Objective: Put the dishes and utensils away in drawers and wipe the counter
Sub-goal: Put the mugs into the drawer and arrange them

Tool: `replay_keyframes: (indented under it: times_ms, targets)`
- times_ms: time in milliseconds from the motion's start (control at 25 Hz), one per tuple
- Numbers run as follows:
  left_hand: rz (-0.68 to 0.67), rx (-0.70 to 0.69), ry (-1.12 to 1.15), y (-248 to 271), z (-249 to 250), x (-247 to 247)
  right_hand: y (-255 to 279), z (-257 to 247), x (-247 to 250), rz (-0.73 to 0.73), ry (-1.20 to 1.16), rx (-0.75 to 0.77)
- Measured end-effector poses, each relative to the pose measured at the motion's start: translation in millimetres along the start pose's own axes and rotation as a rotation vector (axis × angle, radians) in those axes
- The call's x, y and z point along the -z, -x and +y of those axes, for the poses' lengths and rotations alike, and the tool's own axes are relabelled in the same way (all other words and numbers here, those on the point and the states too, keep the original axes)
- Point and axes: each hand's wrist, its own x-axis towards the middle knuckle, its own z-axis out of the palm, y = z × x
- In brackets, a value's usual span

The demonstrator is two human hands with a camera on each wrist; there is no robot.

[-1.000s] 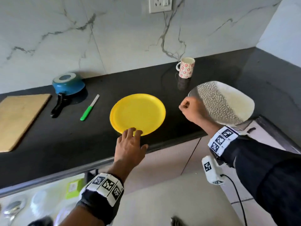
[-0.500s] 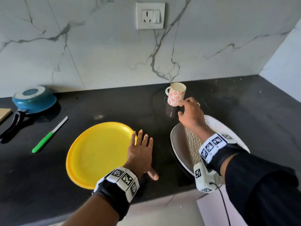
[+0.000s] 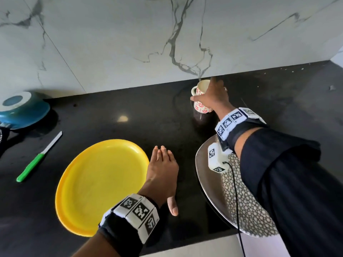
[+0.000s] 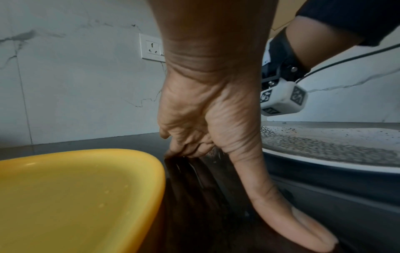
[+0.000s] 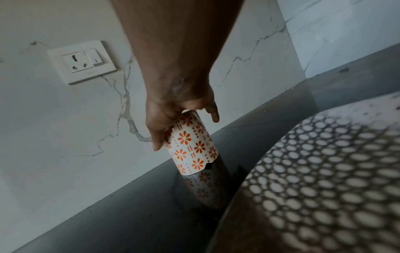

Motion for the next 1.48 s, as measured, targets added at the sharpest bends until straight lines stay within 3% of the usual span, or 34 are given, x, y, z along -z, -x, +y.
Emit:
replay_keyframes:
  times_ms: [160,320,400,520,600,720,840,920,1120,1240,1360,1480]
  targets:
    - [0.009,-0.001,0.036,-3,-1,-1,7,-5,-6,0.055,-0.026,0.057]
    - [-0.027,-0.010,0.015,0,-4,6,59,-15,10,0.205,0.068,0.403]
    - [-0.058,-0.022,0.014,1,-5,10,102,-25,21,0.290,0.004,0.518]
    - [0.074,-0.019,0.114,19,-13,4,194,-51,40,0.493,-0.256,0.528]
    - [0.277,-0.073,0.215,51,-19,-12,260,-70,46,0.494,-0.461,0.536]
    - [0.458,-0.103,0.375,124,-35,-58,353,-103,36,0.360,-0.701,0.476]
    - [0.474,-0.069,0.471,220,-88,-128,441,-154,6,0.140,-1.008,0.315]
    - [0.442,-0.021,0.487,297,-127,-188,503,-182,-30,-0.078,-1.055,0.292]
    - [0.273,0.221,0.525,474,-193,-334,640,-248,-131,-0.401,-0.979,0.292]
    - [0.142,0.448,0.642,565,-213,-409,708,-282,-191,-0.589,-0.848,0.299]
    - [0.052,0.620,0.759,616,-217,-467,749,-312,-238,-0.711,-0.670,0.335]
    - [0.043,0.667,0.837,637,-215,-497,772,-335,-278,-0.788,-0.487,0.475]
